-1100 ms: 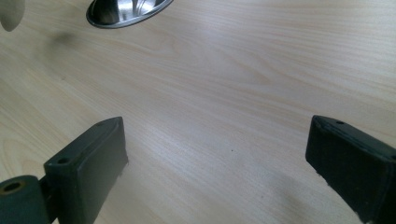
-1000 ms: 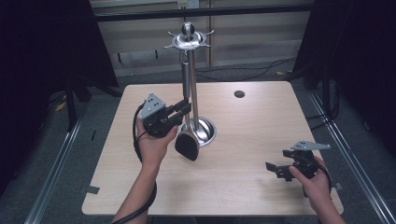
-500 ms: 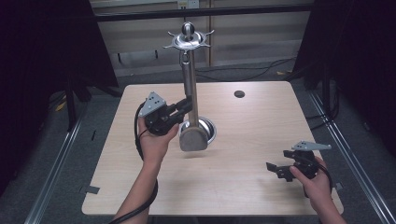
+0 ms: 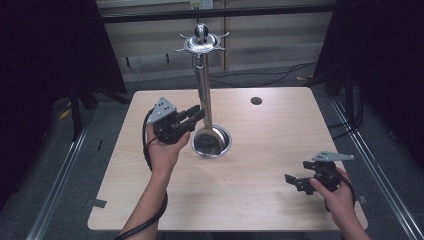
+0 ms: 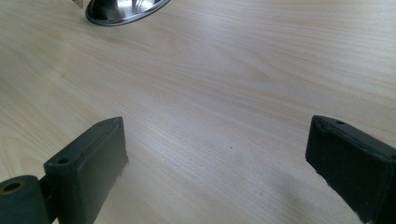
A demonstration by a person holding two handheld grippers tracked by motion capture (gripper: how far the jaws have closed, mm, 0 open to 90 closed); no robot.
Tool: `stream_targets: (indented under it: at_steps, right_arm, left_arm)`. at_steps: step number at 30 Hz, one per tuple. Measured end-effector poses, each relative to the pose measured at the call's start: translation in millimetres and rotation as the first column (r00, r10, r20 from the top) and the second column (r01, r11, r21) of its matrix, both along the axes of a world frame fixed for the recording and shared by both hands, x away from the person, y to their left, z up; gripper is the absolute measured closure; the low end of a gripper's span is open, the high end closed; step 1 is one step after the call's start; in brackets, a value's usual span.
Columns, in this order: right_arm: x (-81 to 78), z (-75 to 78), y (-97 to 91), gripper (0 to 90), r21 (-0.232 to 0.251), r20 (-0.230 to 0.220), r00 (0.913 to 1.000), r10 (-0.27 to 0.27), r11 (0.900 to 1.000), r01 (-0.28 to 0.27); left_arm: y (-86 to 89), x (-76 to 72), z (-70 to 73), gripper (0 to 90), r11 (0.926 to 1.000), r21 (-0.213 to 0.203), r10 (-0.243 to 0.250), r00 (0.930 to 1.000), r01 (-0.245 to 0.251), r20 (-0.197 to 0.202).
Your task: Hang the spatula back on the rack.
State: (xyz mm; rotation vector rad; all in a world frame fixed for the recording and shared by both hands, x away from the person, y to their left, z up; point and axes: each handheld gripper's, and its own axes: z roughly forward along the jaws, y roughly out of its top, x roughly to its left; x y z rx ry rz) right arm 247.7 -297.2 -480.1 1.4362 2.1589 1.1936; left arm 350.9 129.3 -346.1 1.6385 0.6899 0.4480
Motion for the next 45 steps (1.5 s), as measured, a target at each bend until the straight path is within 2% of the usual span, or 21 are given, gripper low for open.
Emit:
stream_targets:
  at_steps: [1, 4, 5, 7, 15, 17, 20, 22, 27, 33, 36, 40, 42, 45]
  right_arm:
    - [0.5, -0.3, 0.1, 4.8, -0.001, 0.002, 1.0000, 0.003, 1.0000, -0.003]
    - [0.9, -0.3, 0.3, 4.8, 0.000, 0.000, 1.0000, 0.004, 1.0000, -0.004]
    - [1.1, -0.2, 0.5, 4.8, 0.001, 0.001, 1.0000, 0.003, 1.0000, -0.003]
    - [1.6, 0.1, 1.1, 4.8, 0.002, 0.000, 1.0000, 0.004, 1.0000, -0.004]
    - [2.9, -1.4, 3.7, 4.8, -0.004, -0.005, 0.9999, 0.014, 0.9999, -0.014]
    - [2.6, -0.2, 3.9, 4.8, -0.004, 0.003, 0.9999, 0.013, 0.9999, -0.013]
    - [2.7, 0.3, 4.9, 4.8, -0.007, 0.001, 0.9999, 0.013, 0.9999, -0.013]
    - [2.6, 0.4, 5.3, 4.8, -0.005, 0.000, 0.9999, 0.013, 0.9999, -0.013]
    - [2.4, 0.0, 5.6, 4.8, -0.007, 0.001, 0.9999, 0.015, 0.9999, -0.015]
    - [2.6, 0.4, 6.0, 4.8, -0.006, 0.004, 0.9999, 0.016, 0.9998, -0.016]
    - [2.9, 0.1, 6.4, 4.8, -0.007, 0.000, 0.9998, 0.017, 0.9998, -0.017]
    - [2.9, 0.0, 6.8, 4.8, -0.010, -0.002, 0.9998, 0.021, 0.9997, -0.021]
    - [2.9, 0.1, 6.8, 4.8, -0.010, -0.002, 0.9998, 0.020, 0.9997, -0.020]
    - [2.8, 0.2, 6.6, 4.8, -0.010, 0.000, 0.9998, 0.019, 0.9998, -0.019]
  left_arm:
    - [0.7, -0.2, -0.4, 69.3, 1.0000, 0.008, 0.006, 1.0000, -0.006, -0.005]
    - [0.8, 0.0, -2.3, 68.3, 1.0000, 0.004, -0.001, 0.9999, 0.001, -0.010]
    - [1.5, -0.5, -2.5, 67.7, 0.9997, 0.021, 0.010, 0.9999, -0.009, -0.010]
    - [1.8, -0.2, -4.1, 64.9, 0.9999, 0.013, 0.009, 0.9999, -0.009, -0.014]
    - [6.6, 0.5, -7.6, 47.4, 0.9991, 0.024, 0.036, 0.9994, -0.036, -0.002]
    - [5.4, 0.2, -9.7, 42.4, 0.9994, 0.006, 0.034, 0.9994, -0.034, 0.000]
    - [5.2, -0.7, -11.1, 34.9, 0.9988, 0.017, 0.047, 0.9989, -0.047, -0.001]
    - [5.5, -1.5, -12.5, 33.7, 0.9989, 0.018, 0.042, 0.9990, -0.042, -0.011]
    - [3.8, -2.0, -17.7, 24.4, 0.9982, 0.039, 0.046, 0.9989, -0.046, 0.010]
    - [4.3, -2.5, -23.9, 20.0, 0.9981, 0.038, 0.049, 0.9988, -0.048, -0.003]
    - [6.3, -2.9, -26.4, 18.2, 0.9970, 0.060, 0.050, 0.9988, -0.050, 0.000]
    - [6.9, -5.1, -29.3, 14.8, 0.9957, 0.064, 0.068, 0.9977, -0.067, -0.009]
    - [7.8, -6.0, -31.4, 14.6, 0.9963, 0.057, 0.066, 0.9977, -0.065, -0.014]
    - [9.0, -7.8, -34.0, 13.6, 0.9956, 0.067, 0.067, 0.9975, -0.066, -0.022]
